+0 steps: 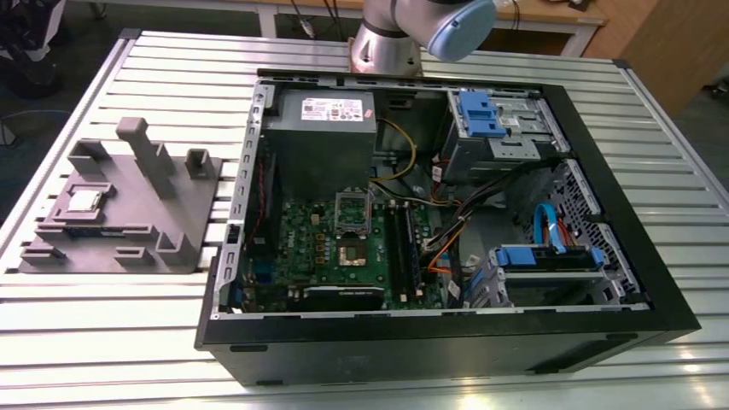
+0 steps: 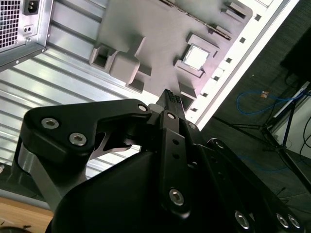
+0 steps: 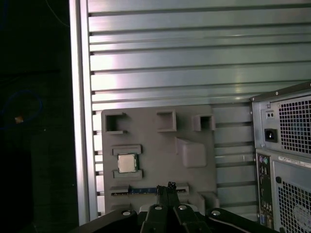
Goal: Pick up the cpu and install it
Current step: 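Reach for the cpu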
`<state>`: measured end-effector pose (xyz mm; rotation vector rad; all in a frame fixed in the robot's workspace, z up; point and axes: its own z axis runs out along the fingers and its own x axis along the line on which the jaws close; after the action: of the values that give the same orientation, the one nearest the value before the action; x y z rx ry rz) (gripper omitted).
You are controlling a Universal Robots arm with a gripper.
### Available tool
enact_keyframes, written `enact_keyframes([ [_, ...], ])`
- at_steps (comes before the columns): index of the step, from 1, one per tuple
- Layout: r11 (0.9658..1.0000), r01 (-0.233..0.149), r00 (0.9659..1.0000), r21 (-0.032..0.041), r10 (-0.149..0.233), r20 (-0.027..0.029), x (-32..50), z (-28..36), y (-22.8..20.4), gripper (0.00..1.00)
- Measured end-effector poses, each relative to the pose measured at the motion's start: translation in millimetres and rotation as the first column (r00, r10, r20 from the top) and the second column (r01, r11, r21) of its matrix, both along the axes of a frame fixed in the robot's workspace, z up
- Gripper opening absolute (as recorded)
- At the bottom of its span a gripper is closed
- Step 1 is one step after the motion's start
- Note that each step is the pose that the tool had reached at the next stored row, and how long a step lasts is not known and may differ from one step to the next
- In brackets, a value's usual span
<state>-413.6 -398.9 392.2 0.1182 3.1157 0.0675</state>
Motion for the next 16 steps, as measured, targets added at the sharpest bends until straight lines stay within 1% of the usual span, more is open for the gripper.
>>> enact_keyframes([
  [16,1.0,0.0,1.0,0.0,0.0,0.0,-11.3,0.0,0.0,0.1],
])
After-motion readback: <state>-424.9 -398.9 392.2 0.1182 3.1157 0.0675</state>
